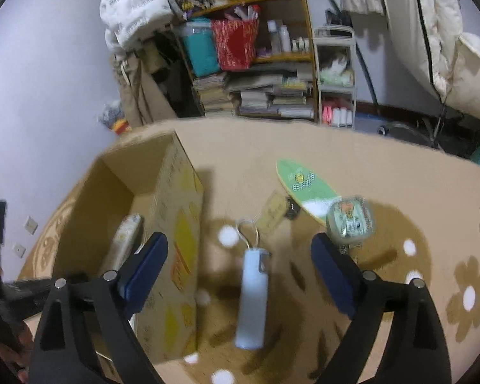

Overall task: Organize rigid objects
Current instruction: 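Drop the key ring into the box and move the right tool back, then grasp the light blue cylindrical power bank with the right tool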

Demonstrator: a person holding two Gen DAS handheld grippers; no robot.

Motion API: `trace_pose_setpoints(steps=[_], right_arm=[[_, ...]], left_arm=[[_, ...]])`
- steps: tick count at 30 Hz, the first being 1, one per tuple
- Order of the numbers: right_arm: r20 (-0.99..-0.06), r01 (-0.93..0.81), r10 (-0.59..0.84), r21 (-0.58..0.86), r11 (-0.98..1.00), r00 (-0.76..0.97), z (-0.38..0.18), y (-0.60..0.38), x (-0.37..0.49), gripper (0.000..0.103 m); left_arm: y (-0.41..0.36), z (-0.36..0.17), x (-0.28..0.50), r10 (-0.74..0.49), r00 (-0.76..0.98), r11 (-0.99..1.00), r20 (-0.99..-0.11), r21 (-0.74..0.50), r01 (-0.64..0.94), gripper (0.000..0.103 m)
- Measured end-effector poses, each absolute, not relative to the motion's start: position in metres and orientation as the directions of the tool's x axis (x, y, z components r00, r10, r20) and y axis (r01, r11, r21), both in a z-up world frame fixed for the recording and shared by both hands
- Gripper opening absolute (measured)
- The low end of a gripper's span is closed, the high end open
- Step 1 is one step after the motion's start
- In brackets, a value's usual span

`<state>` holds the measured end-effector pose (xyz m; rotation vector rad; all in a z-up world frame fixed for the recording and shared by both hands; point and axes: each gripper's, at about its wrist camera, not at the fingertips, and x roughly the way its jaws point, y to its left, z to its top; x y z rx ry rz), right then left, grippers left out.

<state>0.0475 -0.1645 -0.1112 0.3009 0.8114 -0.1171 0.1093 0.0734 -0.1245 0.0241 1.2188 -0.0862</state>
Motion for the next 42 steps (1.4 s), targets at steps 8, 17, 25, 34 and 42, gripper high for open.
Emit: trace_pose_setpoints(steps=[8,17,25,34,42], right_arm=[[-0.797,0.22,0.062,0.24,0.946,0.601,-0.152,-0.168,0.05,0.097],[-0.796,0.267,0.108,0.323,0.908,0.596,-0.167,-0.183,0.047,0.097],[-0.819,0.316,0.106,0.333,0.888,0.564,-0.184,-0.194,0.049,0.097],[-0.839,0.298,0.084,0.282,0.912,0.537,-0.202,-0.184,0.05,0.097],[-0.852,0.297,0.007,0.191,0.936,0.524,-0.202,-0.178,0.053,0.075]], left_arm=[[0.072,-0.126,0.109,-0.043,0.343,0.996,-0.938,-0.014,0.086,0.012],[0.075,-0.125,0.109,-0.05,0.341,0.996,-0.939,-0.023,0.083,0.012],[0.075,-0.126,0.109,-0.053,0.34,0.996,-0.939,-0.026,0.082,0.012],[0.075,-0.125,0.109,-0.054,0.339,0.996,-0.939,-0.028,0.081,0.012],[0.075,-0.126,0.11,-0.055,0.338,0.996,-0.939,-0.029,0.081,0.012]])
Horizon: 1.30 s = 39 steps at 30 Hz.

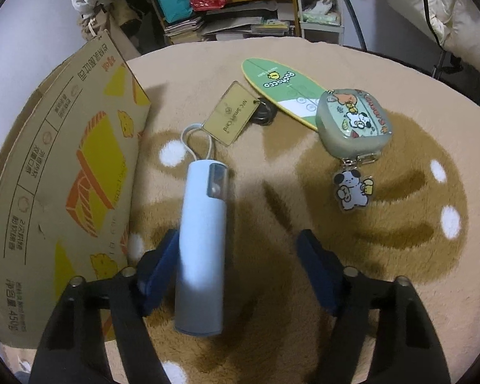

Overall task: Organize rigid objects
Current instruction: 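Grasp the light blue cylindrical power bank with the right tool, then lift the power bank with the right tool and carry it over the box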

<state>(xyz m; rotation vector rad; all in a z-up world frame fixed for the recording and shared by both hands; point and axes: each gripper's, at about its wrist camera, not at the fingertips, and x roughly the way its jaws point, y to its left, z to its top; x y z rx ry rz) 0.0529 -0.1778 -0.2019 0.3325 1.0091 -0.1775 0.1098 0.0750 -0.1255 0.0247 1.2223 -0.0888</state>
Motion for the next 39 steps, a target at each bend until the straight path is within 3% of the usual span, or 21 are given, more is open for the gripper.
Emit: trace_pose_setpoints(steps=[6,13,16,29,39], right_arm=[[-0.847,0.272,0.007,0.178,0.946,0.532,-0.198,-0.171,0.052,0.047],[-0.836,0.287,-0.011,0.176,0.942,0.549,-0.198,-0.168,0.05,0.043],[-0.834,0.276,0.003,0.186,0.943,0.552,-0.197,-0.166,0.05,0.029],[-0.804,0.318,0.014,0.251,0.914,0.595,-0.186,-0.169,0.044,0.029],[-0.723,0.273,0.025,0.293,0.916,0.69,-0.138,-0.169,0.044,0.029]], left_arm=[[0.075,-0.125,0.11,-0.055,0.338,0.996,-0.94,-0.03,0.081,0.012],[0.074,-0.126,0.11,-0.056,0.337,0.996,-0.94,-0.031,0.08,0.012],[0.075,-0.126,0.11,-0.057,0.338,0.996,-0.94,-0.032,0.08,0.012],[0.074,-0.126,0.11,-0.06,0.337,0.996,-0.94,-0.034,0.081,0.012],[0.074,-0.126,0.11,-0.06,0.336,0.996,-0.94,-0.035,0.082,0.012]])
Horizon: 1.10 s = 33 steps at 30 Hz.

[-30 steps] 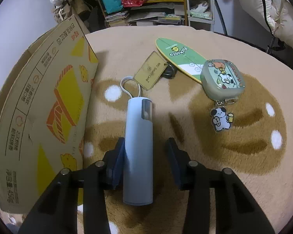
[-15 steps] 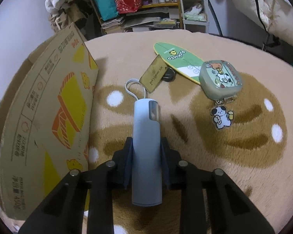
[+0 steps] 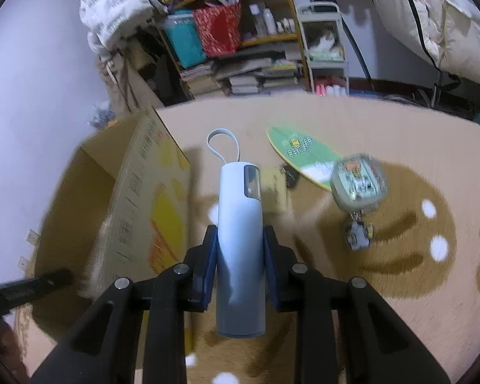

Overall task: Organize rigid objects
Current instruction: 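Lift the power bank with the right tool and carry it over the box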

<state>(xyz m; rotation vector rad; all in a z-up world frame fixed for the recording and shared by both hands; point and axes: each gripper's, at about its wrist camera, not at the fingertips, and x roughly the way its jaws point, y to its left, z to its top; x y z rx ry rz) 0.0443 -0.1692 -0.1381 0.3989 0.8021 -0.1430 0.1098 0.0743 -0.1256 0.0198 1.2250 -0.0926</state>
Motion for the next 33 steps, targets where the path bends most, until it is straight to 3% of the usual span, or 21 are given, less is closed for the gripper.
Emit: trace_pose_setpoints(steps=[15,33], right_arm=[[-0.629,0.084,0.141,0.315,0.945,0.765,-0.065,-0.117,0.068,0.029],[-0.731,-0.03,0.203,0.243,0.97,0.652,-0.107,-0.062,0.084,0.029]], left_arm=[[0.078,-0.126,0.11,-0.086,0.329,0.994,-0.94,-0.06,0.089,0.01],[0.078,-0.126,0.11,-0.082,0.329,0.994,-0.941,-0.055,0.09,0.01]])
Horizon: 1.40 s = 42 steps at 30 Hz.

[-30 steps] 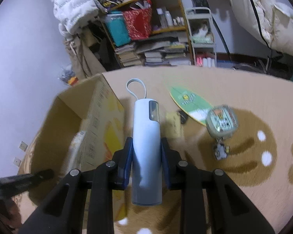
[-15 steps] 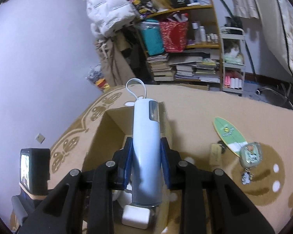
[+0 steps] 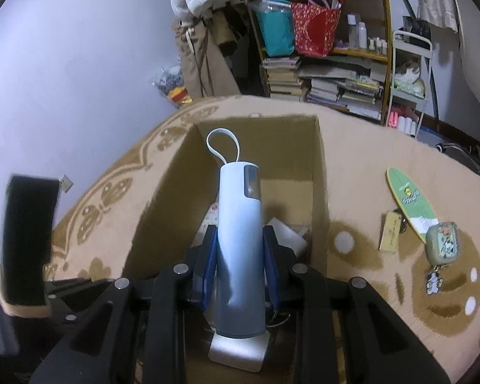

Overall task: Organize rigid objects
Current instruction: 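Lift the power bank with the right tool and carry it over the box, then lower the power bank into the box and open the right tool, then move the right tool to the gold NFC tag and grasp it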

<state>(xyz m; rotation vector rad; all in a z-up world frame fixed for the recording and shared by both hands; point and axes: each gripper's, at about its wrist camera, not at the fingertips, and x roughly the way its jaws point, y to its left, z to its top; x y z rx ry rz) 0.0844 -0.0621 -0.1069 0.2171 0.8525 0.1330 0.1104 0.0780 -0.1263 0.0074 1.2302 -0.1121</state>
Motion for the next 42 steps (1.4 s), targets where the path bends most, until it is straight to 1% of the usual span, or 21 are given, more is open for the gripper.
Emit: trace_pose_setpoints(steps=[4,6,10,15,20,22,23,24,25,26,27,28,29,30,36,42], right_arm=[[-0.747,-0.02,0.2,0.243,0.97,0.634,-0.118,-0.062,0.084,0.029],[-0.745,-0.03,0.178,0.207,0.978,0.642,-0.118,-0.057,0.081,0.029],[-0.749,-0.046,0.175,0.19,0.981,0.639,-0.118,-0.053,0.079,0.029],[-0.715,-0.046,0.193,0.219,0.975,0.672,-0.111,-0.061,0.075,0.029],[-0.696,-0.036,0.184,0.222,0.974,0.694,-0.099,-0.067,0.074,0.029],[-0.685,-0.029,0.169,0.211,0.977,0.708,-0.092,-0.073,0.073,0.035],[-0.683,-0.026,0.162,0.205,0.978,0.712,-0.09,-0.076,0.072,0.042],[-0.681,-0.012,0.139,0.188,0.982,0.719,-0.087,-0.081,0.073,0.047],[-0.679,0.006,0.118,0.177,0.984,0.725,-0.084,-0.087,0.073,0.049],[-0.677,0.017,0.109,0.177,0.984,0.728,-0.082,-0.092,0.075,0.054],[-0.678,0.032,0.105,0.187,0.982,0.727,-0.081,-0.1,0.077,0.064],[-0.681,0.042,0.102,0.192,0.98,0.725,-0.081,-0.105,0.079,0.069],[-0.686,0.055,0.097,0.197,0.979,0.721,-0.082,-0.111,0.081,0.078],[-0.693,0.065,0.094,0.2,0.978,0.715,-0.083,-0.12,0.085,0.081],[-0.737,0.141,0.063,0.212,0.967,0.673,-0.093,-0.162,0.096,0.081],[-0.767,0.168,0.085,0.245,0.955,0.636,-0.117,-0.19,0.107,0.081]], left_arm=[[0.079,-0.126,0.111,-0.091,0.326,0.994,-0.941,-0.066,0.088,0.01],[0.079,-0.126,0.111,-0.086,0.326,0.994,-0.941,-0.059,0.092,0.01],[0.077,-0.126,0.11,-0.077,0.331,0.994,-0.941,-0.044,0.104,0.009],[0.08,-0.125,0.111,-0.092,0.326,0.993,-0.941,-0.065,0.095,0.009],[0.079,-0.126,0.11,-0.083,0.328,0.994,-0.941,-0.053,0.099,0.009],[0.079,-0.126,0.111,-0.081,0.328,0.994,-0.941,-0.052,0.096,0.009],[0.079,-0.125,0.11,-0.082,0.327,0.994,-0.941,-0.053,0.097,0.009],[0.079,-0.125,0.111,-0.082,0.327,0.994,-0.941,-0.053,0.096,0.009],[0.079,-0.125,0.111,-0.083,0.327,0.994,-0.942,-0.055,0.095,0.009],[0.079,-0.125,0.111,-0.083,0.326,0.994,-0.942,-0.055,0.095,0.01],[0.079,-0.125,0.111,-0.083,0.327,0.994,-0.942,-0.054,0.096,0.01],[0.079,-0.125,0.111,-0.082,0.327,0.994,-0.942,-0.053,0.096,0.01],[0.079,-0.125,0.111,-0.08,0.327,0.994,-0.941,-0.051,0.096,0.01],[0.079,-0.125,0.111,-0.076,0.329,0.994,-0.941,-0.047,0.096,0.01],[0.078,-0.125,0.111,-0.066,0.331,0.994,-0.941,-0.034,0.1,0.01],[0.076,-0.125,0.112,-0.059,0.333,0.994,-0.941,-0.025,0.105,0.01]])
